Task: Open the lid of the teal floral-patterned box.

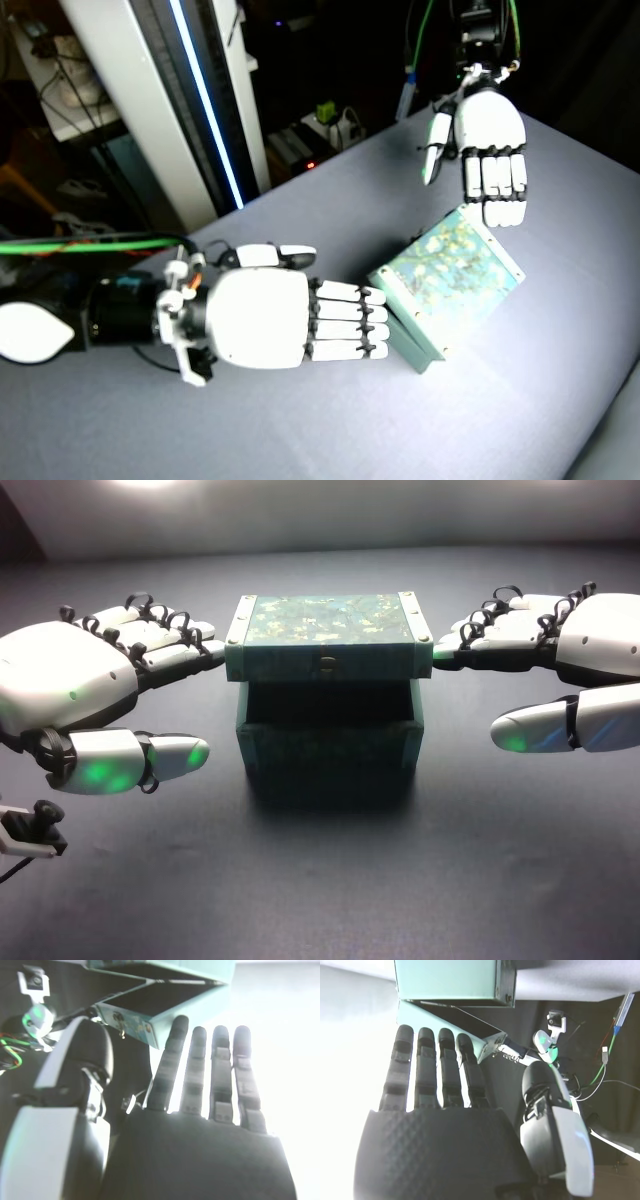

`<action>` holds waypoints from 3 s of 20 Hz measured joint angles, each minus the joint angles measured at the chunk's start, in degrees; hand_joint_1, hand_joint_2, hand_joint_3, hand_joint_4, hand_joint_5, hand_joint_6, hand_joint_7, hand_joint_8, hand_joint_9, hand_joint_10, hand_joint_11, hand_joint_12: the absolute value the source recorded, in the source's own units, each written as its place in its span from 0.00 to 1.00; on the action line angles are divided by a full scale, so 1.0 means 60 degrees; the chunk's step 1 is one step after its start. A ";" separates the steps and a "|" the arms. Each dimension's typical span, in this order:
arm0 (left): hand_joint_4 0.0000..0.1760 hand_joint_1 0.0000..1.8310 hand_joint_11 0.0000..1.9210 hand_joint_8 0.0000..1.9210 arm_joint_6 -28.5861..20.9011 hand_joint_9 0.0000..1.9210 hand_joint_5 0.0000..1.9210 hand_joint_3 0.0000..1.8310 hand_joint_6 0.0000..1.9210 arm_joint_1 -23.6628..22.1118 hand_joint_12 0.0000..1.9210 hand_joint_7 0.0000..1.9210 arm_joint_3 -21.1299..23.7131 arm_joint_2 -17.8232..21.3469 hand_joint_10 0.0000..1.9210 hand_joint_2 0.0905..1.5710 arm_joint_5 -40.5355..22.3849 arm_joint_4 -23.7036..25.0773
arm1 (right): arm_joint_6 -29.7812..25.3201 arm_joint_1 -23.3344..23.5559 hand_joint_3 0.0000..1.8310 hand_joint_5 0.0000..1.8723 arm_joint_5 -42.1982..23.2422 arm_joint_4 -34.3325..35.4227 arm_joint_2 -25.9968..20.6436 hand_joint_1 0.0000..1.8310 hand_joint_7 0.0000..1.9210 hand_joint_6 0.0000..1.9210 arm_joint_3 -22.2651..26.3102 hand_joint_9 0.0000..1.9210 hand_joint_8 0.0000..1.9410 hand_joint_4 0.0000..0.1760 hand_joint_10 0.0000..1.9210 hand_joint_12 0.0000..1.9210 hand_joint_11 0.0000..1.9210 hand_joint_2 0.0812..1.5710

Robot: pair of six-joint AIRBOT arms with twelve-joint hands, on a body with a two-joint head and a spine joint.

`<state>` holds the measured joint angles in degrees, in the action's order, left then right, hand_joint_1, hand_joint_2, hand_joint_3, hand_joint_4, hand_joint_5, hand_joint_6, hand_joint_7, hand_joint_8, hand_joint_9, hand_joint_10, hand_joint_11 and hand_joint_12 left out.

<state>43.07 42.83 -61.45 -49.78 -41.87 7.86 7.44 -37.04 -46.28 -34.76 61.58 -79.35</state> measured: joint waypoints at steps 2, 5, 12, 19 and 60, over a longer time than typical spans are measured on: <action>0.00 0.00 0.00 0.00 0.0051 0.07 0.03 0.00 0.00 0.0044 0.22 0.06 0.0000 0.0000 0.00 0.84 -0.0109 -0.0120 | -0.0004 0.0000 0.00 0.11 -0.0073 0.0124 0.0011 0.00 0.09 0.00 -0.0036 0.08 0.00 0.00 0.00 0.20 0.01 0.78; 0.00 0.00 0.00 0.00 0.0219 0.06 0.01 0.00 0.00 0.0091 0.24 0.04 0.0029 -0.0011 0.00 0.84 -0.0419 -0.0463 | 0.0000 0.0000 0.00 0.09 -0.0262 0.0404 0.0018 0.00 0.09 0.00 -0.0098 0.08 0.00 0.00 0.00 0.20 0.02 0.80; 0.00 0.01 0.00 0.00 0.0557 0.02 0.02 0.00 0.00 0.0470 0.06 0.03 0.0076 -0.0237 0.00 0.76 -0.1399 -0.1574 | 0.0262 0.0000 0.00 0.12 -0.0685 0.1260 0.0168 0.00 0.10 0.01 -0.0168 0.08 0.00 0.00 0.00 0.15 0.01 0.76; 0.00 0.07 0.00 0.00 0.0838 0.04 0.05 0.01 0.00 0.0641 0.13 0.03 0.0073 -0.0492 0.00 0.82 -0.2142 -0.2546 | 0.0415 0.0000 0.00 0.10 -0.0885 0.1672 0.0386 0.00 0.08 0.00 -0.0248 0.06 0.00 0.00 0.00 0.10 0.00 0.76; 0.00 0.04 0.00 0.00 0.1829 0.05 0.06 0.00 0.00 -0.0550 0.11 0.06 -0.1177 -0.1421 0.00 0.86 -0.1770 -0.3774 | 0.0605 0.0382 0.00 0.11 -0.0299 0.3005 0.1548 0.00 0.10 0.00 -0.1825 0.06 0.00 0.00 0.00 0.02 0.03 0.78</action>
<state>54.04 39.53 -68.51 -58.30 -52.49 -14.79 11.07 -34.74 -48.07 -16.73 70.87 -90.30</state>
